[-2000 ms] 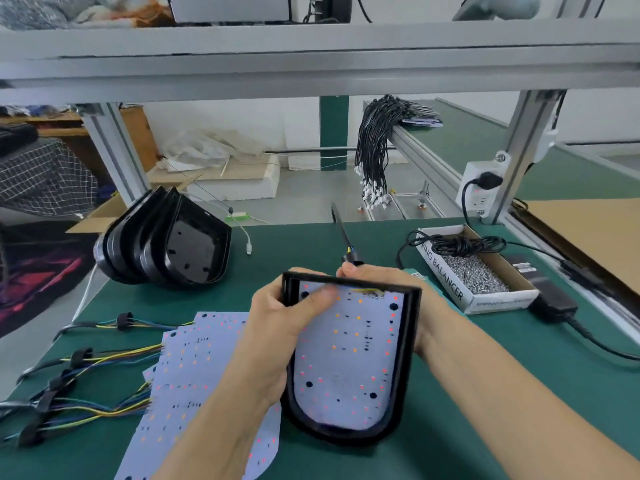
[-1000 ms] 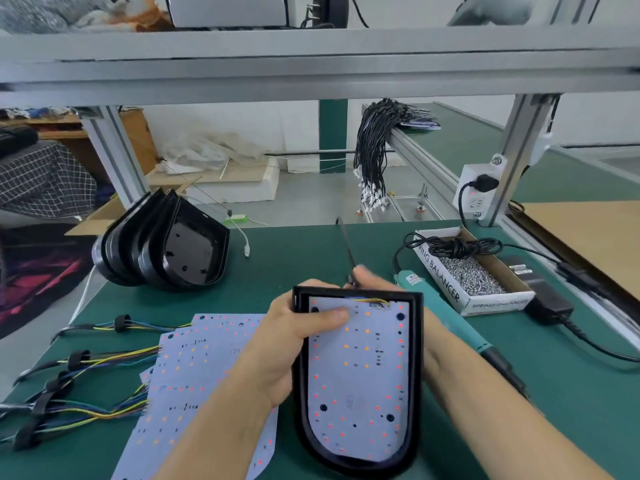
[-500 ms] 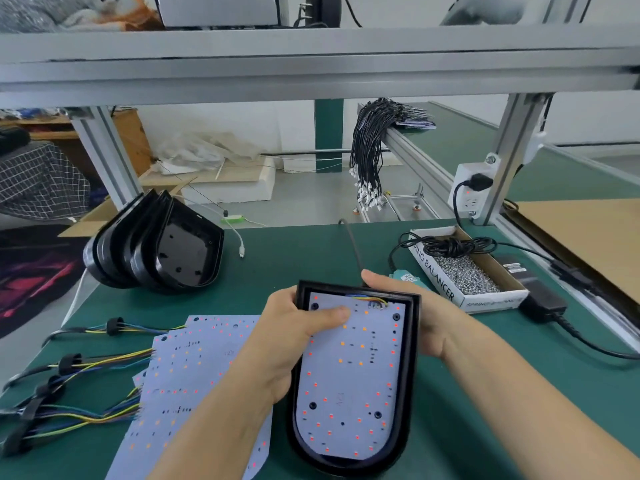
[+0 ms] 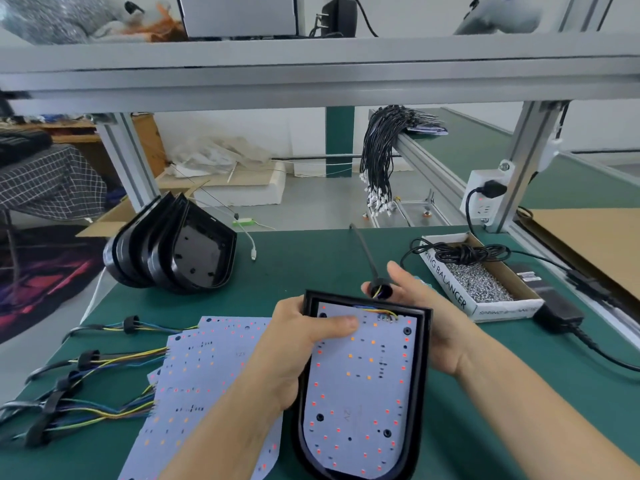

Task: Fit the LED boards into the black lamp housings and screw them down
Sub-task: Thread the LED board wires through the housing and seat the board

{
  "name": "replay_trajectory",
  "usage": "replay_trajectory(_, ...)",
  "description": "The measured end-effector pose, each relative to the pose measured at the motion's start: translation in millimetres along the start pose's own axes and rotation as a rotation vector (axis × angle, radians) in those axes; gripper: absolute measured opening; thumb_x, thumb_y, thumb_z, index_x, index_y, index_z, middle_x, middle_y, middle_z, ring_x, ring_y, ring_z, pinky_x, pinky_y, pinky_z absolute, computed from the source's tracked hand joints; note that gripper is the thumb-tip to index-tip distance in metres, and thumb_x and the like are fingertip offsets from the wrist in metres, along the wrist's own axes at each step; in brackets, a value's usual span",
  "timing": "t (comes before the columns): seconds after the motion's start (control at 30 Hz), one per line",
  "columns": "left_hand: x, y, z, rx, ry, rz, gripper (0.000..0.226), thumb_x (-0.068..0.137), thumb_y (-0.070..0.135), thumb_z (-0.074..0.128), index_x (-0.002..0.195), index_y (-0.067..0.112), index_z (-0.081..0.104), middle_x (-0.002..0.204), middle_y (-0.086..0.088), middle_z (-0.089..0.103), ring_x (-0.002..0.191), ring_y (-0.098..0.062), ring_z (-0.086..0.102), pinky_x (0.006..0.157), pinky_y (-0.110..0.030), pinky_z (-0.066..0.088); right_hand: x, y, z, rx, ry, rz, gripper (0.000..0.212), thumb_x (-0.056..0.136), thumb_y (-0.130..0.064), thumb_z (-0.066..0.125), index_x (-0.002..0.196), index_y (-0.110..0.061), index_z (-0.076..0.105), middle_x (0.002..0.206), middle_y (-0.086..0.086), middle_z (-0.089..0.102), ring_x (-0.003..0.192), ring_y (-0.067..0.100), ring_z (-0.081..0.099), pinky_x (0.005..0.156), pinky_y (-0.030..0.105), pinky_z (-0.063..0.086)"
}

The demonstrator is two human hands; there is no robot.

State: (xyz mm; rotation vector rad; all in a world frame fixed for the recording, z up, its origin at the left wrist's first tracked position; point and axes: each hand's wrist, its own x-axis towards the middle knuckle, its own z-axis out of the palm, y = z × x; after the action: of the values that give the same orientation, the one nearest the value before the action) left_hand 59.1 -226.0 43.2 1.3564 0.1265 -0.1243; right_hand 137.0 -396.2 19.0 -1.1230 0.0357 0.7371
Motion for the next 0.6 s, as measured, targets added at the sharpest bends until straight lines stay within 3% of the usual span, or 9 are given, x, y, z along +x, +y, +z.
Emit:
replay_trajectory(0.2, -3, 1, -6, 0.019, -0.080, 0.091, 0.028, 0.059, 0.009, 0.076, 0.086, 0.014, 0.077, 0.091, -0.003, 0.074, 0.081, -0.017, 0.070, 0.072, -0.025, 0.055, -3, -10, -1, -0.007, -0.023, -0.140, 0.018, 0.070, -0.024, 0.063, 0.080, -0.015, 0.075, 0.083, 0.001, 0.067, 0.074, 0.019, 0.056, 0.076, 0.033, 0.040)
replay_trajectory(0.3, 1, 3, -10, 0.018, -0.124, 0.085, 0.031, 0.055, 0.011, 0.080, 0.086, 0.012, 0.078, 0.118, 0.013, 0.068, 0.111, -0.008, 0.063, 0.095, -0.030, 0.048, -3, -13, 0, 0.035, -0.006, -0.141, 0.021, 0.068, -0.017, 0.065, 0.087, -0.013, 0.074, 0.070, 0.000, 0.063, 0.060, 0.013, 0.050, 0.062, 0.025, 0.040)
replay_trajectory(0.37, 0, 6, -10, 0.022, -0.207, 0.098, 0.034, 0.054, 0.013, 0.081, 0.088, 0.011, 0.077, 0.130, 0.010, 0.063, 0.125, -0.011, 0.055, 0.104, -0.033, 0.041, -3, -14, 2, 0.058, -0.020, -0.128, 0.019, 0.071, -0.015, 0.065, 0.089, -0.010, 0.069, 0.061, 0.001, 0.058, 0.046, 0.009, 0.051, 0.047, 0.019, 0.046)
replay_trajectory(0.5, -2, 8, -5, 0.018, -0.339, 0.148, 0.022, 0.068, 0.000, 0.072, 0.089, 0.007, 0.075, 0.134, 0.010, 0.059, 0.127, -0.010, 0.053, 0.096, -0.018, 0.046, -4, -14, 7, 0.011, -0.051, -0.117, 0.021, 0.070, -0.018, 0.068, 0.085, -0.006, 0.059, 0.057, 0.001, 0.058, 0.043, 0.004, 0.055, 0.044, 0.013, 0.049)
replay_trajectory(0.6, -3, 9, -4, 0.019, -0.333, 0.161, 0.022, 0.068, 0.000, 0.071, 0.086, 0.011, 0.076, 0.133, 0.011, 0.060, 0.127, -0.009, 0.053, 0.096, -0.020, 0.045, -3, -9, 9, 0.090, -0.079, -0.112, 0.017, 0.070, -0.016, 0.068, 0.082, -0.007, 0.061, 0.058, -0.001, 0.059, 0.043, 0.002, 0.052, 0.045, 0.011, 0.048)
